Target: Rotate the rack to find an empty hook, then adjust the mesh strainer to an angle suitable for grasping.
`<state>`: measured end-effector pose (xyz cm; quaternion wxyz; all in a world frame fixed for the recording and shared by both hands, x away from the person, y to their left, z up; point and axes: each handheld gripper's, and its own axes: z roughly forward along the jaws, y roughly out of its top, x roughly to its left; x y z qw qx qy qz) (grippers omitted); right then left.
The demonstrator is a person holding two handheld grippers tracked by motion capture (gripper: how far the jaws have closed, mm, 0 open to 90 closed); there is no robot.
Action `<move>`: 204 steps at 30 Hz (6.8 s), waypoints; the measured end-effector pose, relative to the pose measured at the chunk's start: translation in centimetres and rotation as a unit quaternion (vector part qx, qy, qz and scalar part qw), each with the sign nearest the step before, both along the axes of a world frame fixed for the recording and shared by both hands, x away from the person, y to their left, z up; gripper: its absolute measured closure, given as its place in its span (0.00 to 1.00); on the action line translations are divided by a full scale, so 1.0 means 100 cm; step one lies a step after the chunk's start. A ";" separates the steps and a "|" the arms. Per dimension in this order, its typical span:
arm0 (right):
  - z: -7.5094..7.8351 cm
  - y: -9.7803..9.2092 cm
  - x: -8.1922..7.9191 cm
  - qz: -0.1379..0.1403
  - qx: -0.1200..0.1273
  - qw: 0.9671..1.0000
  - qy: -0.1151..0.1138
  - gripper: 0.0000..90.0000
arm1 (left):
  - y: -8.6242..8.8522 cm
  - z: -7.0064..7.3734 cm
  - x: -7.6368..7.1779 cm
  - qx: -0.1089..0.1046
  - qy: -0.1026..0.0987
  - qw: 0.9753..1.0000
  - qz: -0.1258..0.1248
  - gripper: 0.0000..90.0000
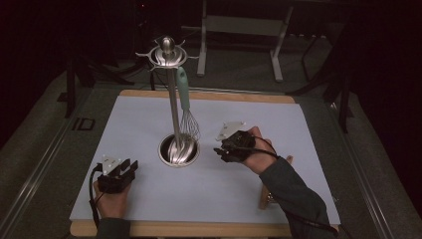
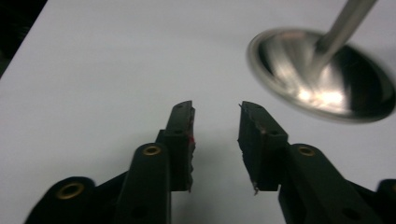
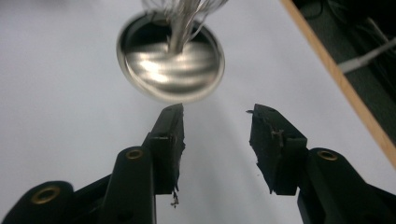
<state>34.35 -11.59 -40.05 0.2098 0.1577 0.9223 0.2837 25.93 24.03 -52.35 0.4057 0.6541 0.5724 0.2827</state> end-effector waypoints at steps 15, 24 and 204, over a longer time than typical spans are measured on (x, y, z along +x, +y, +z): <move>-0.065 -0.047 -0.037 -0.091 0.066 0.993 0.043 0.55 | -0.037 0.109 -0.007 -0.056 -0.199 0.977 -0.059 1.00; -0.088 -0.071 -0.040 -0.137 0.072 0.986 0.058 0.54 | -0.047 0.164 0.010 -0.053 -0.254 0.963 -0.075 1.00; -0.099 -0.177 -0.052 -0.252 0.062 0.962 0.078 0.86 | -0.007 -0.018 0.026 0.057 0.055 0.995 -0.059 0.74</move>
